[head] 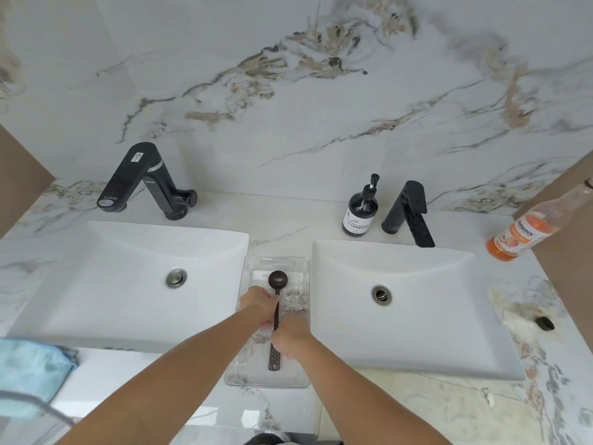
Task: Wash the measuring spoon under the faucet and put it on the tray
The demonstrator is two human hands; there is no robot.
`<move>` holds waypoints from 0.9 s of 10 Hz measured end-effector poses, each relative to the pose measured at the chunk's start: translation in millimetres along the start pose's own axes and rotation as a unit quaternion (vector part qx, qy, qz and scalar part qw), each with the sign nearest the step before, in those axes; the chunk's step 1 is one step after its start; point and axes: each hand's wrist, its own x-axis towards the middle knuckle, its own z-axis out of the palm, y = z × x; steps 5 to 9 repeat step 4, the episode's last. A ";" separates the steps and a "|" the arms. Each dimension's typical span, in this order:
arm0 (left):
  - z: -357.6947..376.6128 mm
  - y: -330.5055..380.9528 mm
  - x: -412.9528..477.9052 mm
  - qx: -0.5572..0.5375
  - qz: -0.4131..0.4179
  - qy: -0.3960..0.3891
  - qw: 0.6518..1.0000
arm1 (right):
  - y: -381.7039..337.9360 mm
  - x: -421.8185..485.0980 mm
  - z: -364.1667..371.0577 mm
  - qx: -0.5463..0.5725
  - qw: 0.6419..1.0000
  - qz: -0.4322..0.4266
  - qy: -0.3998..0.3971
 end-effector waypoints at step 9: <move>-27.5 14.4 -22.8 0.100 -0.087 -0.109 0.985 | 4.9 -5.3 -44.3 0.153 0.984 0.070 -0.065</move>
